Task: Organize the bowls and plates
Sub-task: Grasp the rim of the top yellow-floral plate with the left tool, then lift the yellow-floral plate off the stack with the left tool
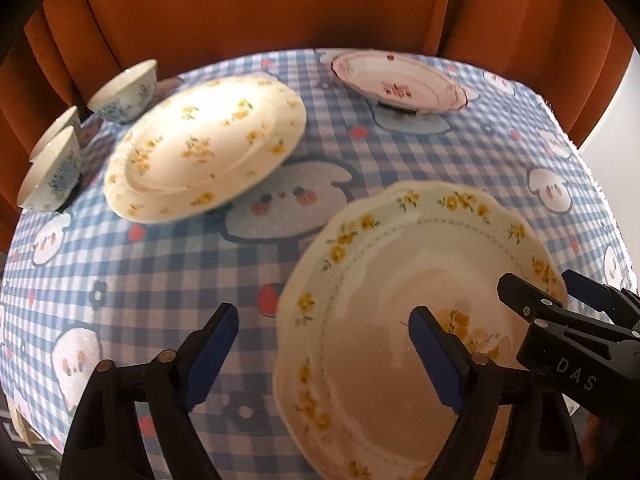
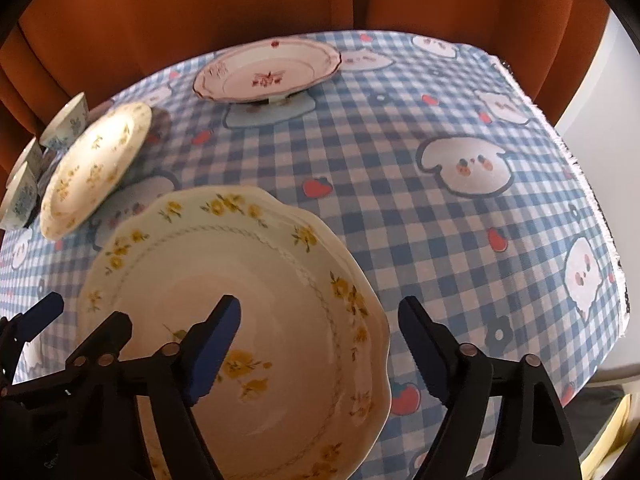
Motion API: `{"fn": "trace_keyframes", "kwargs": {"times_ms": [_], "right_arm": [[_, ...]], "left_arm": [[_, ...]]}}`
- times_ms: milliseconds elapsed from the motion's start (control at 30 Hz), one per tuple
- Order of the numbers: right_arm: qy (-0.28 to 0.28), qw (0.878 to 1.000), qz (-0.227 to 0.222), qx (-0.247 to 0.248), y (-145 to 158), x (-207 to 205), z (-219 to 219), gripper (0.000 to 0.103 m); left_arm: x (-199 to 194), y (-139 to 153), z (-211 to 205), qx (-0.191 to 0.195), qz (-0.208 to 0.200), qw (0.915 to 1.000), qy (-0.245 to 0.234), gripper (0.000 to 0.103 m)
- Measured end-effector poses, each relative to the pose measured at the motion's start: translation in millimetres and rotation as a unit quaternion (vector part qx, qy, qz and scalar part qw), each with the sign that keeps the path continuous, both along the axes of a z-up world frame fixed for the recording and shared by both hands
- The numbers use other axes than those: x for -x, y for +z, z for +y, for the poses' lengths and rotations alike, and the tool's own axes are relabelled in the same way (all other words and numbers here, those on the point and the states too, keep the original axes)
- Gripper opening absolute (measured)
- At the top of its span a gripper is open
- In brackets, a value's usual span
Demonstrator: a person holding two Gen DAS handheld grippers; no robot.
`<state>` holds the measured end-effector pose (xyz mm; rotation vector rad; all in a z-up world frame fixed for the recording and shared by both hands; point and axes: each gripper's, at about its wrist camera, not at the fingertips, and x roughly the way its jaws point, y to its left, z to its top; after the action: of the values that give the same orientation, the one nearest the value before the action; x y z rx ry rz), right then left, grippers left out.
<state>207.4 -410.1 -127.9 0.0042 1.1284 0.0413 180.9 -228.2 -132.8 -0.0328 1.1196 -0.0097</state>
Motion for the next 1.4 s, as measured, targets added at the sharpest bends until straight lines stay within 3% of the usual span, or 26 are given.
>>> {"fn": "trace_keyframes", "kwargs": {"times_ms": [167, 300, 933, 1400], "right_arm": [[0.01, 1.0, 0.02, -0.008, -10.2, -6.0, -3.2, 0.071], [0.013, 0.999, 0.036, -0.016, -17.5, -10.9, -7.4, 0.063], [0.022, 0.998, 0.046, -0.028, -4.7, -9.4, 5.2, 0.063], [0.024, 0.999, 0.028, -0.015, 14.8, 21.3, 87.0, 0.063]], "left_arm": [[-5.2, -11.0, -8.7, 0.0, 0.02, 0.9998, -0.003, 0.072], [-8.7, -16.2, -10.8, -0.004, 0.033, 0.9995, 0.003, 0.071], [-6.9, -3.7, 11.3, 0.0, 0.044, 0.9989, 0.016, 0.072], [22.7, 8.9, 96.2, 0.014, 0.036, 0.999, 0.021, 0.072]]}}
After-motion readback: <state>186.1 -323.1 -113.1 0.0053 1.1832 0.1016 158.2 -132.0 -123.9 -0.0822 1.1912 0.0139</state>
